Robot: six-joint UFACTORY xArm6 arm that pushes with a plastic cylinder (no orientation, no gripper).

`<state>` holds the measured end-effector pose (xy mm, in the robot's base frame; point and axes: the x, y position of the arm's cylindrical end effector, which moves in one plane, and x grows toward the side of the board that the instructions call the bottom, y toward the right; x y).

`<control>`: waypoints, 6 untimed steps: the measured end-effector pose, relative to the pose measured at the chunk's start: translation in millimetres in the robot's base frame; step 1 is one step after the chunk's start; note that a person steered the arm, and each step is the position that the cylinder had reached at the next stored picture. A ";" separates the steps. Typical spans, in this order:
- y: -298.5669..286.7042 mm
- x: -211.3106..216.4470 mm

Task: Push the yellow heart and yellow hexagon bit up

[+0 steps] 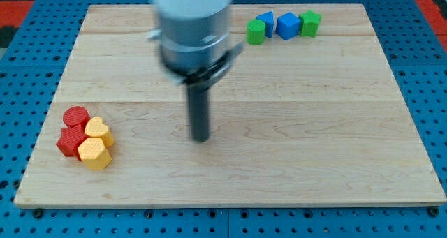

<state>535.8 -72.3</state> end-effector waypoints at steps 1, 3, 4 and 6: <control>-67.7 68.3; -139.4 59.3; -138.5 23.5; -128.3 -0.4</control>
